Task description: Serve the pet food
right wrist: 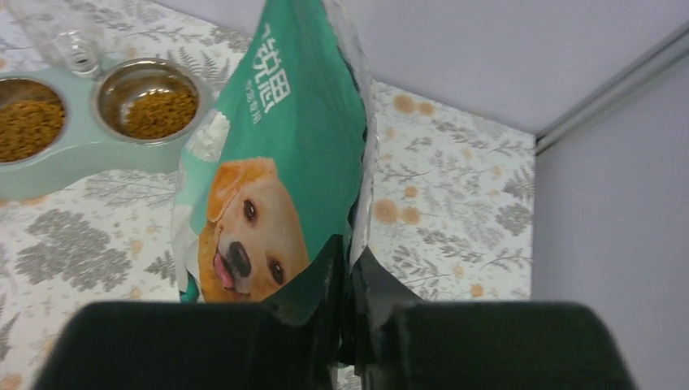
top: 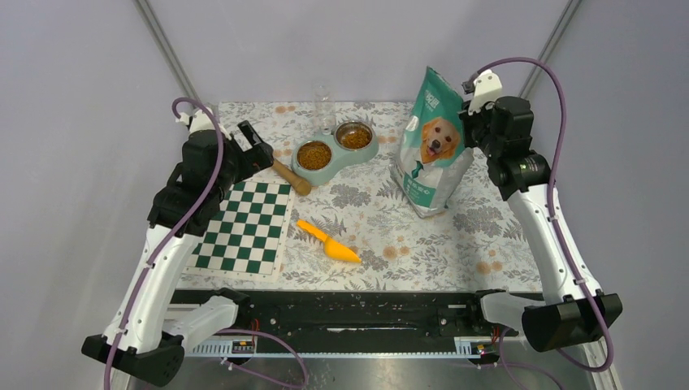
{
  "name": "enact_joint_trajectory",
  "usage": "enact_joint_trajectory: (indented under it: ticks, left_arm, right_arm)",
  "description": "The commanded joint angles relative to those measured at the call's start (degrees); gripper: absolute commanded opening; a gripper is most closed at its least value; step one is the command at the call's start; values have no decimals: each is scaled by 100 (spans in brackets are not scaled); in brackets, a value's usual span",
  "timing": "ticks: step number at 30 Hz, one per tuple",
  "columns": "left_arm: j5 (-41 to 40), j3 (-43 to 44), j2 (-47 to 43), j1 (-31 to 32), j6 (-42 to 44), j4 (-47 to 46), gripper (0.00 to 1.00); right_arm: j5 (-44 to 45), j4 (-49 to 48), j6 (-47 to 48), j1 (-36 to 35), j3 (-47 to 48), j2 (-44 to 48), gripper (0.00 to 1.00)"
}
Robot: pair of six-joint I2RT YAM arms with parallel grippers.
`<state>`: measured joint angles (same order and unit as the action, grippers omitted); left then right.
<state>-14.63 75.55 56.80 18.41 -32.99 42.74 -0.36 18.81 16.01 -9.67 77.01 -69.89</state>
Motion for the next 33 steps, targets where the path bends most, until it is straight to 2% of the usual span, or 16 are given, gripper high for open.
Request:
enact_joint_trajectory:
  ticks: [1,2,4,7,11,14,17,19,21,24,28,33]
  left_arm:
    - [-24,106,-136,-22,-210,389,99]
    - [-40,132,-111,-22,-233,500,99]
    - [-13,211,-40,-23,-263,780,99]
    - [61,240,21,-22,-302,1045,99]
    - [296,283,30,-27,-160,1086,99]
    - [276,482,-9,-24,99,1153,99]
    - [304,1077,10,-22,337,1559,99]
    - [269,1341,-54,-22,448,1786,99]
    - [241,1460,-173,-27,477,1922,99]
    - [348,1465,-430,-23,569,1990,99]
    - [103,1621,-920,-24,665,1989,99]
    - [-89,1470,-1319,-17,647,1972,99]
  right_arm:
    - [717,-1331,-10,71,36,600,26]
    - [721,-1330,-123,71,-48,656,41]
    - [495,-1323,-229,68,-207,825,61]
    - [-171,-1207,-372,71,-335,1108,74]
    - [-591,-1033,-865,71,-285,1440,76]
    - [-296,-967,-1413,73,-334,1791,76]
    - [208,-902,-2025,71,-560,2349,77]
    - [332,-918,-2192,71,-846,2893,85]
    - [518,-794,-2344,73,-1093,3368,98]
    - [1529,157,-2505,69,-1056,4065,100]
    - [2813,1494,-2531,75,-812,4789,99]
    - [3567,2371,-2667,70,-635,5555,99]
